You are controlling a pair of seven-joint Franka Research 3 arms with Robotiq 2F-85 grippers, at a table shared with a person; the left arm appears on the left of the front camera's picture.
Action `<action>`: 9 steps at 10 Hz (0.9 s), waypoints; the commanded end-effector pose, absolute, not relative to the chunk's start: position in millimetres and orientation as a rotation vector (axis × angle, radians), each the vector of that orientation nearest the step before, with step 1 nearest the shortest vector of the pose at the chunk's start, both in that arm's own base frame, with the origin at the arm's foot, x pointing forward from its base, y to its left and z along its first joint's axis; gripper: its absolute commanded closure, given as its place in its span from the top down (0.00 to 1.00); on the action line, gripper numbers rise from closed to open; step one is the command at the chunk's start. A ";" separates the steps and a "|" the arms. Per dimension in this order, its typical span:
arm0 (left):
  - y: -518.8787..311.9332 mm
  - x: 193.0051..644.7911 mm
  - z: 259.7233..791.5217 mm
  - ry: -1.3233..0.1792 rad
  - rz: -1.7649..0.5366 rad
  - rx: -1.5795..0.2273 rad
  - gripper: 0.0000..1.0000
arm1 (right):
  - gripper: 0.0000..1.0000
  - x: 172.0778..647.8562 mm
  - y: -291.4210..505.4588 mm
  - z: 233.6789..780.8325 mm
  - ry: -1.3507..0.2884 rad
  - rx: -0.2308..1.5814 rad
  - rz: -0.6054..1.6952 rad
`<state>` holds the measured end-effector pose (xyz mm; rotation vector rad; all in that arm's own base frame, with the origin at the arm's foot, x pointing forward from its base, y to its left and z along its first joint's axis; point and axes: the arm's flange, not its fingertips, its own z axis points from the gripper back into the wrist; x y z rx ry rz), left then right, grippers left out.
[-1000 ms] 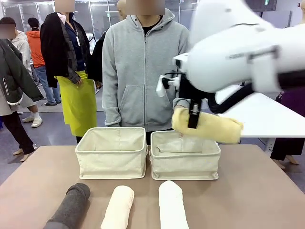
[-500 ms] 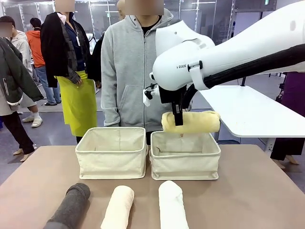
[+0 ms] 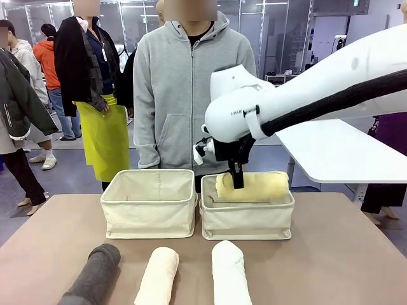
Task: Divide the towels into two baskets.
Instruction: Pick up one hotel-folded towel and place it in the Fabric basket indicated by the person.
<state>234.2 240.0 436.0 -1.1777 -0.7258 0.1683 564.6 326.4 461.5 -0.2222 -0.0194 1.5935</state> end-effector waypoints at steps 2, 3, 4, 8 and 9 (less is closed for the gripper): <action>241.6 231.9 437.3 -0.741 0.157 -1.191 1.00 | 0.35 589.3 317.5 428.2 -0.056 -0.214 1.646; 241.6 231.9 437.3 -0.741 0.157 -1.191 1.00 | 0.35 593.5 314.5 421.3 -0.046 -0.196 1.654; 241.6 231.9 437.3 -0.741 0.157 -1.191 1.00 | 0.35 596.0 314.2 416.7 -0.041 -0.187 1.667; 241.6 231.9 437.3 -0.741 0.157 -1.191 1.00 | 1.00 592.3 318.6 426.9 -0.049 -0.213 1.686; 241.6 231.9 437.3 -0.741 0.157 -1.191 1.00 | 1.00 590.6 317.8 428.5 -0.049 -0.213 1.684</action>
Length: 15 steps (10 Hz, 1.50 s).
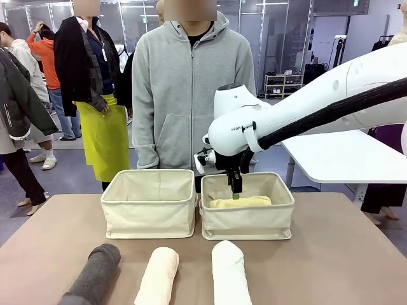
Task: Divide the towels into two baskets.
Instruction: Pick up one hotel-folded towel and place it in the Fabric basket indicated by the person, then pick up one hotel-folded towel from the bottom of the table and place it in the Fabric basket indicated by the person.
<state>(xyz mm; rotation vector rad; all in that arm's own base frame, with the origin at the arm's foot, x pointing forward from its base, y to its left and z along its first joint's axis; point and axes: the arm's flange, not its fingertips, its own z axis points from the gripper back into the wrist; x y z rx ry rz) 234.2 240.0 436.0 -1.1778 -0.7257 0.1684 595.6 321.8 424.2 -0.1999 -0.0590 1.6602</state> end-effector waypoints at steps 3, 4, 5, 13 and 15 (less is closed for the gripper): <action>241.6 231.9 437.3 -0.741 0.157 -1.191 1.00 | 1.00 594.5 322.1 428.0 -0.062 -0.203 1.661; 241.6 231.9 437.3 -0.741 0.157 -1.191 1.00 | 1.00 594.5 322.1 428.0 -0.062 -0.203 1.661; 241.6 231.9 437.3 -0.741 0.157 -1.191 1.00 | 1.00 594.5 322.1 428.0 -0.062 -0.203 1.661; 241.6 231.9 437.3 -0.741 0.157 -1.191 1.00 | 1.00 594.5 322.1 428.0 -0.062 -0.203 1.661; 241.6 231.9 437.3 -0.741 0.157 -1.191 1.00 | 1.00 579.7 293.4 449.8 -0.048 -0.148 1.601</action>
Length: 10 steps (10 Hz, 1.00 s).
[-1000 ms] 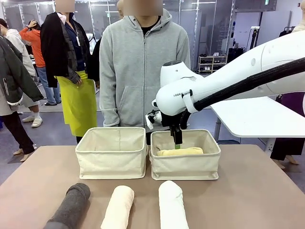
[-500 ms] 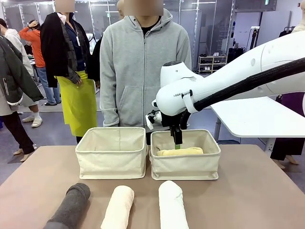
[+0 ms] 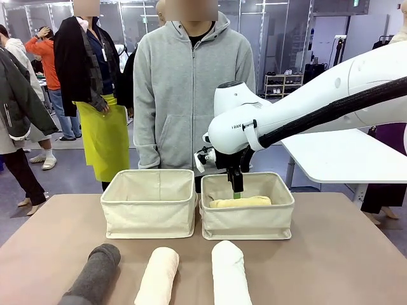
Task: Divide the towels into two baskets.
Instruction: Pick up one hotel-folded towel from the bottom of the table and place it in the Fabric basket indicated by the person.
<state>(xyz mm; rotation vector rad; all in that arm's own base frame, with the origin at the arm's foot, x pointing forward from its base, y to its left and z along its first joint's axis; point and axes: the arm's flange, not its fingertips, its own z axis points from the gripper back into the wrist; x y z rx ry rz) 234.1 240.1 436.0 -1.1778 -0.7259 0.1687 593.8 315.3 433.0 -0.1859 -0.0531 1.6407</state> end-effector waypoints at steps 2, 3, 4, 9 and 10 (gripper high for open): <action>241.6 231.9 437.3 -0.741 0.157 -1.191 1.00 | 1.00 535.8 234.5 481.8 -0.100 -0.010 1.507; 241.6 231.9 437.3 -0.741 0.157 -1.191 1.00 | 1.00 518.8 207.6 495.6 -0.176 0.042 1.436; 241.6 231.9 437.3 -0.741 0.157 -1.191 1.00 | 1.00 500.6 183.2 501.4 -0.142 0.091 1.360; 241.6 231.9 437.3 -0.741 0.157 -1.191 1.00 | 1.00 452.5 -16.7 445.0 -0.207 0.799 0.680; 241.6 231.9 437.3 -0.741 0.157 -1.191 1.00 | 1.00 438.7 -60.9 436.3 -0.233 0.916 0.593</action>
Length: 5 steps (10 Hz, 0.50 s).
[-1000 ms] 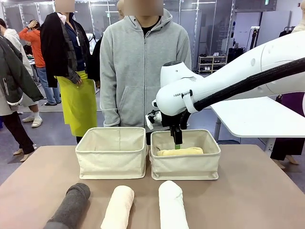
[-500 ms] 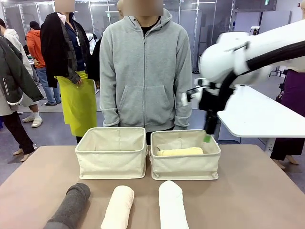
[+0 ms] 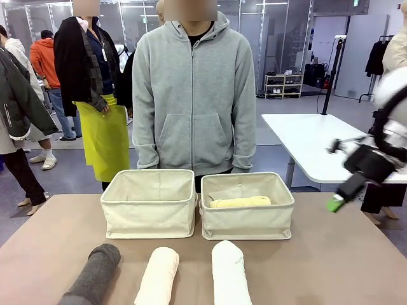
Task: Divide the towels into two baskets.
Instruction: Pick up one hotel-folded towel from the bottom of the table and place it in the Fabric basket indicated by the person.
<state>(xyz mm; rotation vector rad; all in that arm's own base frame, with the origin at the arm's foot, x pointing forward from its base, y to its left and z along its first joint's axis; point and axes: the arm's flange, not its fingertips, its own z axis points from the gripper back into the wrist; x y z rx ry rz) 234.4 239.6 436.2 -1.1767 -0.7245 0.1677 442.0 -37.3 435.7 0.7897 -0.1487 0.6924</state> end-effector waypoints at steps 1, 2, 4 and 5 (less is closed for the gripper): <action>241.6 231.9 437.3 -0.741 0.157 -1.191 1.00 | 1.00 423.2 -107.3 424.1 -0.189 1.013 0.503; 241.6 231.9 437.3 -0.741 0.157 -1.191 1.00 | 1.00 404.1 -149.5 413.9 -0.173 1.118 0.398; 241.6 231.9 437.3 -0.741 0.157 -1.191 1.00 | 1.00 363.4 -216.1 394.1 -0.075 1.185 0.255; 241.6 231.9 437.3 -0.741 0.157 -1.191 1.00 | 1.00 350.7 -238.1 382.3 -0.108 1.240 0.235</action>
